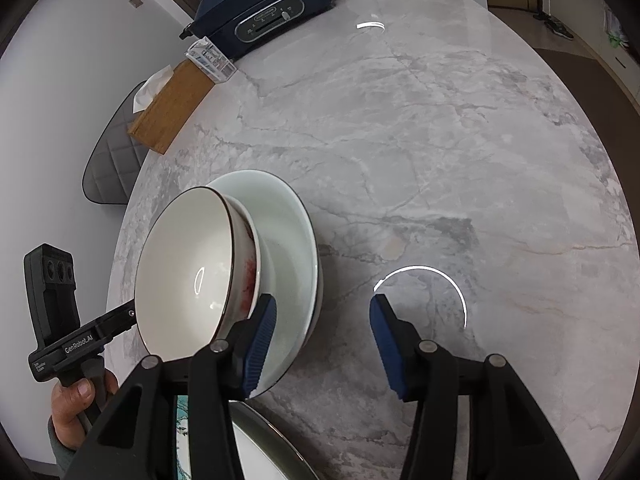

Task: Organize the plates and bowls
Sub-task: 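Grasp the rim of the nested bowl stack with both tools, then lift the bowl stack with both tools and carry it over the plate stack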

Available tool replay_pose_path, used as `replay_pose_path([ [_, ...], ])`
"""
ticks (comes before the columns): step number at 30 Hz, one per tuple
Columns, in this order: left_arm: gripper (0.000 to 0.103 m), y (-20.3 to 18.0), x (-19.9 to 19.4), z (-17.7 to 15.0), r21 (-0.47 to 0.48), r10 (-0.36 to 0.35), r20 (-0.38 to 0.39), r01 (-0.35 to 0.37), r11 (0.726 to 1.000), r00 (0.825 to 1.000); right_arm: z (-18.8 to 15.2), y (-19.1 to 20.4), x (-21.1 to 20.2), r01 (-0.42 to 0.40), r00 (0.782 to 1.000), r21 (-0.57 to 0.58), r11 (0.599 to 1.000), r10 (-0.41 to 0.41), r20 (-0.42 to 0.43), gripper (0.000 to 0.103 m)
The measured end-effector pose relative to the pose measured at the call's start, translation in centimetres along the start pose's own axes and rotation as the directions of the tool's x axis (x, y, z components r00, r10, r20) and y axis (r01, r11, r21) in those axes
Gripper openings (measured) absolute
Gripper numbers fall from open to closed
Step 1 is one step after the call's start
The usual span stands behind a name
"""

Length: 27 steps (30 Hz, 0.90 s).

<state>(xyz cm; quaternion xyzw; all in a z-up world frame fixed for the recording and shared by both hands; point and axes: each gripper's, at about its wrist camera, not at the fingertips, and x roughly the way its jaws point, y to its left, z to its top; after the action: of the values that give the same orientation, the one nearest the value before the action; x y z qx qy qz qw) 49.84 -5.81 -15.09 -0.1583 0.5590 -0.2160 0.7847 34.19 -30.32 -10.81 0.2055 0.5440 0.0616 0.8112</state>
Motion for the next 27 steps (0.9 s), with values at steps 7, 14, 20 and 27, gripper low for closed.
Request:
replay_pose_path([
  [7, 0.058, -0.2, 2.0, 0.6, -0.023, 0.042, 0.01, -0.042, 0.999, 0.999, 0.8, -0.7, 1.8, -0.01, 0.999, 0.044, 0.999, 0.012, -0.039, 0.037],
  [14, 0.031, -1.7, 2.3, 0.2, 0.031, 0.029, 0.054, -0.031, 0.999, 0.998, 0.6, -0.3, 2.4, -0.033, 0.998, 0.027, 0.999, 0.034, -0.045, 0.02],
  [20, 0.03, -3.4, 3.5, -0.4, 0.1, 0.079, 0.028, -0.081, 0.992, 0.996, 0.6, 0.9, 2.5, -0.005, 1.0, -0.014, 1.0, 0.005, -0.03, 0.014],
  [27, 0.017, -6.9, 4.9, -0.6, 0.263, 0.228, 0.051, -0.233, 0.936, 0.972, 0.4, 2.0, 2.5, 0.06, 0.998, -0.06, 0.996, -0.061, -0.023, 0.013],
])
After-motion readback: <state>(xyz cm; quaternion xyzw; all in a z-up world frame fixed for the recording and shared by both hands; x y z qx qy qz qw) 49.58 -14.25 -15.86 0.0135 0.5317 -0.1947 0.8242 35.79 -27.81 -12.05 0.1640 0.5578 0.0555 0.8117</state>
